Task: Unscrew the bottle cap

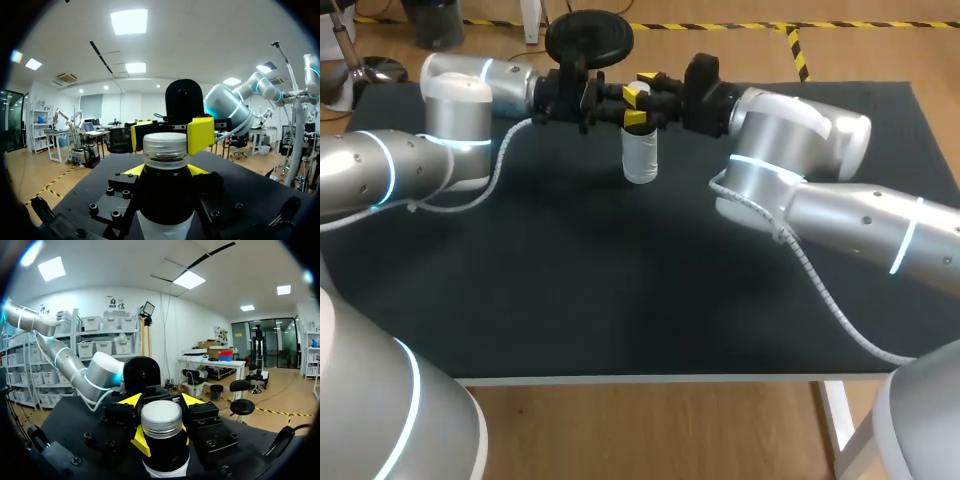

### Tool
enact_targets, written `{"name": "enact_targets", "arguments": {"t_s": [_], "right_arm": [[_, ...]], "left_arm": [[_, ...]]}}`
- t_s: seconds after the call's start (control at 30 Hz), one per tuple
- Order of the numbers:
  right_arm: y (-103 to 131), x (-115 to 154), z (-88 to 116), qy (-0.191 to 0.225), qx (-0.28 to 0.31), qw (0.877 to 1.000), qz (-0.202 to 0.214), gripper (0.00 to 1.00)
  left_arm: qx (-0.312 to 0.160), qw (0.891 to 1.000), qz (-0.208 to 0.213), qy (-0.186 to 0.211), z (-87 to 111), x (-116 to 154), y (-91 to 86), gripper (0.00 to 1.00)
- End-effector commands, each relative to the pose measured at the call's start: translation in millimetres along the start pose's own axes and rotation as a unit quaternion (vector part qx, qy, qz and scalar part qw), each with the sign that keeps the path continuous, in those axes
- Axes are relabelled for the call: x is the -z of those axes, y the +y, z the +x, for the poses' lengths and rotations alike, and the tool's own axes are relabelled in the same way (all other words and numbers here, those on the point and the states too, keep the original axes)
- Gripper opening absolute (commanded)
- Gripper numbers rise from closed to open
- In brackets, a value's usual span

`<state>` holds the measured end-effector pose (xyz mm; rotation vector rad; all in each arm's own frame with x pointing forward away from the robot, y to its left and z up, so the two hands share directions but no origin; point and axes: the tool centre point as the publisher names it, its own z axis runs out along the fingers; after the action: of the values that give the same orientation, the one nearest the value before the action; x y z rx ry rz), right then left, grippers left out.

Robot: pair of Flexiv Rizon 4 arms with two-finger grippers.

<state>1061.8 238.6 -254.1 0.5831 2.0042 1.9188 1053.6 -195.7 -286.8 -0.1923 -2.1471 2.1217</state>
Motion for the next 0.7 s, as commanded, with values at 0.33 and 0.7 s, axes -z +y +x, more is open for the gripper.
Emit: {"name": "enact_targets", "arguments": {"t_s": [0.33,0.7], "right_arm": [[2.3,1.1,-13.5,0.199,-0.001,0.980,-0.020,0.00],[0.9,-10.2,-5.3,0.394,0.007,0.918,-0.033,0.00]], "left_arm": [[0.000,1.000,0.000,0.001,-3.6,-1.2,-1.7,0.00],[0.000,1.000,0.000,0.001,-3.6,-1.2,-1.7,0.00]]}}
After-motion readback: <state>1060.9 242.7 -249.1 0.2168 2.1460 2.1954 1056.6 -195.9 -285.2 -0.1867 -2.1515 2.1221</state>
